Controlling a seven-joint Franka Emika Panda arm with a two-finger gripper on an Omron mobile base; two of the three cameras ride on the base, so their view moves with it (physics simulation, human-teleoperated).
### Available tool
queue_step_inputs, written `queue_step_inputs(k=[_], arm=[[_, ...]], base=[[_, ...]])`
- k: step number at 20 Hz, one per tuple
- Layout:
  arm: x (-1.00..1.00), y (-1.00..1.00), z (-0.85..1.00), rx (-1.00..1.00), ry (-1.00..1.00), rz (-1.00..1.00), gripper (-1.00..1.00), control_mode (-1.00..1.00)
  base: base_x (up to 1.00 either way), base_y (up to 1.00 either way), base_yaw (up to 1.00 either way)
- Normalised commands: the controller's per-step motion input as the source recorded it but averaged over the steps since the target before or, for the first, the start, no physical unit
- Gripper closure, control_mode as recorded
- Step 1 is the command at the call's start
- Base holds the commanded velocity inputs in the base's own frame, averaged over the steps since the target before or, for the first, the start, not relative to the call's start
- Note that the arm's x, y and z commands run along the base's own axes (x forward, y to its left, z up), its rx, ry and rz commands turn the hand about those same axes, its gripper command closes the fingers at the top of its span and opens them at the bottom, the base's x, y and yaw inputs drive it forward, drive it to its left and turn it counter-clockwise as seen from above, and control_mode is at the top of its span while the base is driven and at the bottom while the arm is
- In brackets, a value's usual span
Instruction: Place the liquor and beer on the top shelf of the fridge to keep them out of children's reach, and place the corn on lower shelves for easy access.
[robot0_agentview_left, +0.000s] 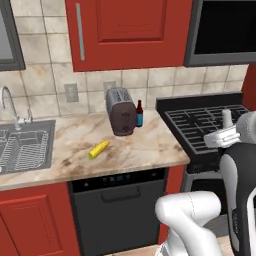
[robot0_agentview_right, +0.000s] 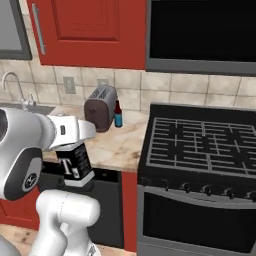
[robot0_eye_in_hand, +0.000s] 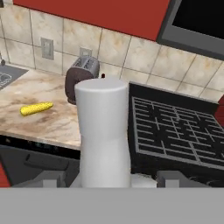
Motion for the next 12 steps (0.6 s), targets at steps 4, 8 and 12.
queue_step_inputs(k=[4,8,12], arm=[[0.00,0.00,0.00,0.00,0.00,0.00,1.00,1.00],[0.00,0.00,0.00,0.00,0.00,0.00,1.00,1.00],[0.00,0.00,0.00,0.00,0.00,0.00,1.00,1.00]], base=[[-0.55,-0.44,-0.03],[-0.19,-0.56,-0.04],[-0.08,-0.63,-0.04]])
